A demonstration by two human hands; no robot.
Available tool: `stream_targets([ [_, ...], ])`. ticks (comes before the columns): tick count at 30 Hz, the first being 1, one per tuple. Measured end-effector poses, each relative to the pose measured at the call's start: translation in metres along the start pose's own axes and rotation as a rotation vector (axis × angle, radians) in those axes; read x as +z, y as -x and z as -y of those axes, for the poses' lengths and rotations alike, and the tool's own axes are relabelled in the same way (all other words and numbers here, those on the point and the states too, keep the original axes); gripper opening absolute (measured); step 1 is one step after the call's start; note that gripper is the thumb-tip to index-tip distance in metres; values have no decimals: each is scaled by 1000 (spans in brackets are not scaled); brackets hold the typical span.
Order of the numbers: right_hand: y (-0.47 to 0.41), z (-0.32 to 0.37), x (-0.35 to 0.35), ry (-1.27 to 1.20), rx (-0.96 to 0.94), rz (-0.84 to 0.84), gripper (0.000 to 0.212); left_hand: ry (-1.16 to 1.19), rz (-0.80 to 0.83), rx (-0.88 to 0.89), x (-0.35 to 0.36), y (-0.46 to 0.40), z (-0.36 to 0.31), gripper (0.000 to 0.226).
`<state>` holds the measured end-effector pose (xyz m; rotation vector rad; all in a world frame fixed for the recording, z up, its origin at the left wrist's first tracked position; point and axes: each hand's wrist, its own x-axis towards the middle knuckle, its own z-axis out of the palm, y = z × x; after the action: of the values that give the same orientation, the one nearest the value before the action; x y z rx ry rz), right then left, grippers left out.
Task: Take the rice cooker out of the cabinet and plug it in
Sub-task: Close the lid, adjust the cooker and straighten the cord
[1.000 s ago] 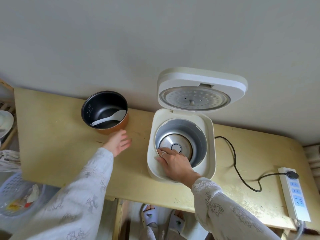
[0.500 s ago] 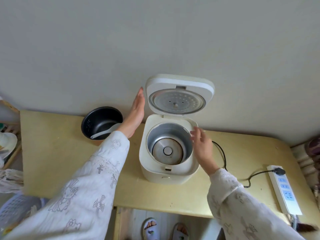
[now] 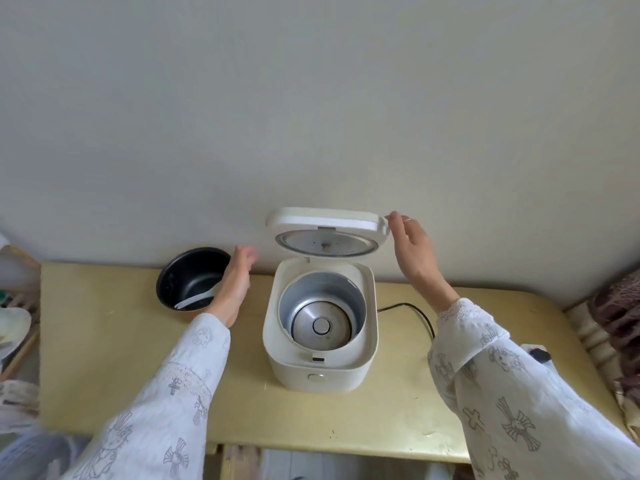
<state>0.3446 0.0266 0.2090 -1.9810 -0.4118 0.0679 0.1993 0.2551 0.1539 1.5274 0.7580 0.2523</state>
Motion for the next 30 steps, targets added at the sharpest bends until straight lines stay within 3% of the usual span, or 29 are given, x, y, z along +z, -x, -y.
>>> stream_targets([
  [4, 26, -16, 0, 32, 74, 110, 44, -18, 123, -313, -3, 23, 62, 69],
  [8, 67, -50, 20, 174, 117, 279, 37, 134, 164, -539, 7, 43, 102, 73],
  [12, 106, -86, 34, 187, 276, 385, 84, 229, 150, -548, 12, 50, 112, 74],
  [14, 115, -98, 37, 62, 509, 399, 105, 235, 156, -538, 12, 49, 113, 76],
  [16, 117, -102, 37, -125, 749, 413, 112, 245, 162, -534, 13, 48, 112, 76],
  [18, 114, -103, 37, -131, 825, 455, 101, 258, 155, -529, 14, 47, 115, 75],
  [21, 111, -103, 41, -54, 765, 457, 65, 295, 141, -520, 16, 48, 118, 73],
  [23, 111, -103, 44, -59, 744, 451, 53, 314, 140, -513, 16, 49, 121, 72],
  [26, 111, -108, 41, -119, 755, 478, 48, 312, 155, -505, 14, 47, 122, 73],
  [30, 112, -115, 38, -438, 801, 556, 53, 328, 139, -478, 19, 45, 122, 67],
])
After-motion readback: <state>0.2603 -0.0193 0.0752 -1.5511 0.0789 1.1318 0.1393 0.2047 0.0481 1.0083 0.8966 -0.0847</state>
